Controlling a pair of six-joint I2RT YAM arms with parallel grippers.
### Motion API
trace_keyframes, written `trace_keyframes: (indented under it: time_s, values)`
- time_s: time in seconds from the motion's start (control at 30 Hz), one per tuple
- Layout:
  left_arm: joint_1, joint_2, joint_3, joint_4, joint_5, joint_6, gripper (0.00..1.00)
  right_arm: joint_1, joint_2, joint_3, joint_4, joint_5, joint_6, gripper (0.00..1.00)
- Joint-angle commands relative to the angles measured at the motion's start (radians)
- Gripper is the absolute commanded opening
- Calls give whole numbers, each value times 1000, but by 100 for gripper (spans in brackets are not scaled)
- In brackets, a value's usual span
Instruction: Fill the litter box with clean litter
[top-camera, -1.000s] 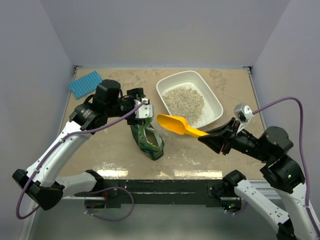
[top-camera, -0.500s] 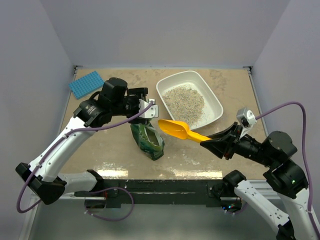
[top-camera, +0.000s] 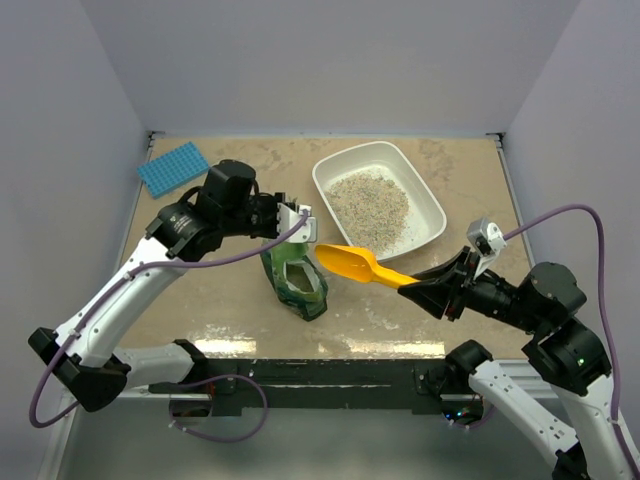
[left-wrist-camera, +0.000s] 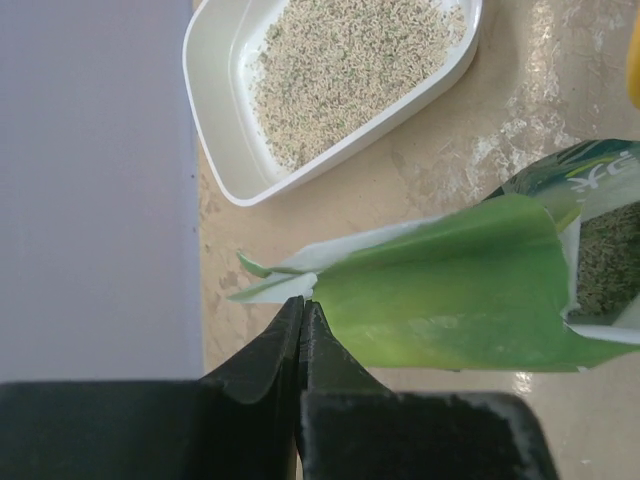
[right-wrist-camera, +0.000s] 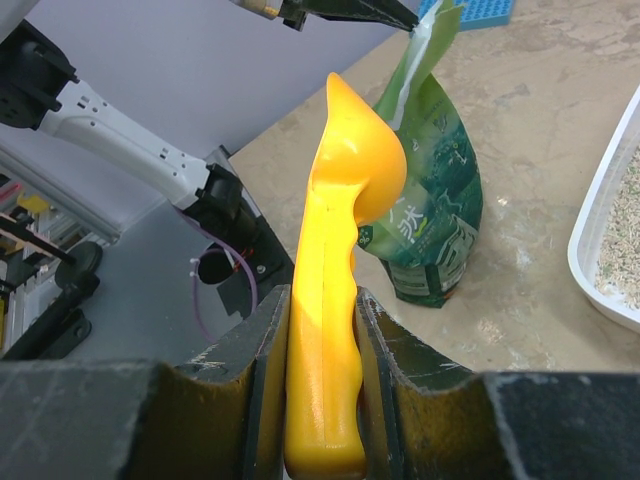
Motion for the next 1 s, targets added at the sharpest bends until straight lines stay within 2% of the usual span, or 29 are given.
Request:
trace_keyframes:
  time_s: [0.0, 0.33, 0.57, 0.8, 0.97]
  values:
    - [-8, -43, -36, -34, 0, -15, 0, 1, 2, 5, 55, -35, 15, 0]
    - [-11, -88, -40, -45, -83, -73, 0, 1, -7, 23, 32, -12, 29, 0]
    - [-17, -175, -85, -16, -175, -121, 0, 1, 30, 58, -28, 71, 9, 0]
    - [-20, -215, -102, 1, -220, -197, 0, 1, 91, 90, -63, 13, 20, 0]
    - [-32, -250, -119, 15, -215, -331, 0, 1, 185, 159, -120, -44, 28, 0]
